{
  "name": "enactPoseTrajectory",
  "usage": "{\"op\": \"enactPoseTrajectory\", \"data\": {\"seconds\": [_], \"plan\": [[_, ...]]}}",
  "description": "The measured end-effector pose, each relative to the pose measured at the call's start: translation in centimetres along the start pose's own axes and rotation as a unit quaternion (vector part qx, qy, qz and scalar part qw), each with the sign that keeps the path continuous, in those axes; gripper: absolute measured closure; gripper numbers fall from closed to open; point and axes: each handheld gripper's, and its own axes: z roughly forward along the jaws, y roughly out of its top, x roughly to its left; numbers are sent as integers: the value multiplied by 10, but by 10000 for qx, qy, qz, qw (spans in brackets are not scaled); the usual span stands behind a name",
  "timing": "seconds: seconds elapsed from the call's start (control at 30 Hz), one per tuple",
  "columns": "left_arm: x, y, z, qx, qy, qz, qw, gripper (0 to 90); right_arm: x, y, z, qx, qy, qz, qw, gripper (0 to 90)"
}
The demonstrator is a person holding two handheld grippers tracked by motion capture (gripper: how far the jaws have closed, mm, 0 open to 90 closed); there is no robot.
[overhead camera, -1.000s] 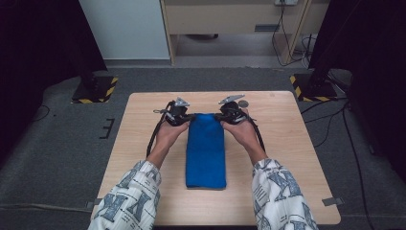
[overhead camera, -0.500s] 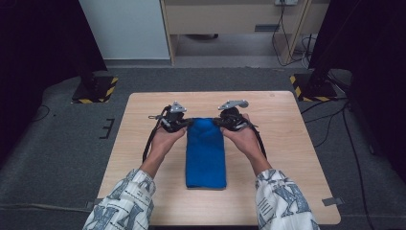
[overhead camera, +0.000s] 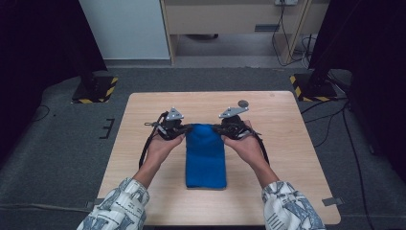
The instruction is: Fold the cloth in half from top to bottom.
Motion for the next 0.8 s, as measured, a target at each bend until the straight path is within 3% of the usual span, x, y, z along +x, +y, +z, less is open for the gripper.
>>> {"op": "enactPoseTrajectory", "data": {"seconds": [0.23, 0.8], "plan": [[-7, -10, -10, -59, -61, 8, 10000, 858, 12, -7, -4, -25, 93, -106, 9999, 857], [-30, -24, -15, -27, -189, 76, 9998, 855, 23, -34, -20, -122, 283, -141, 9994, 855]]}}
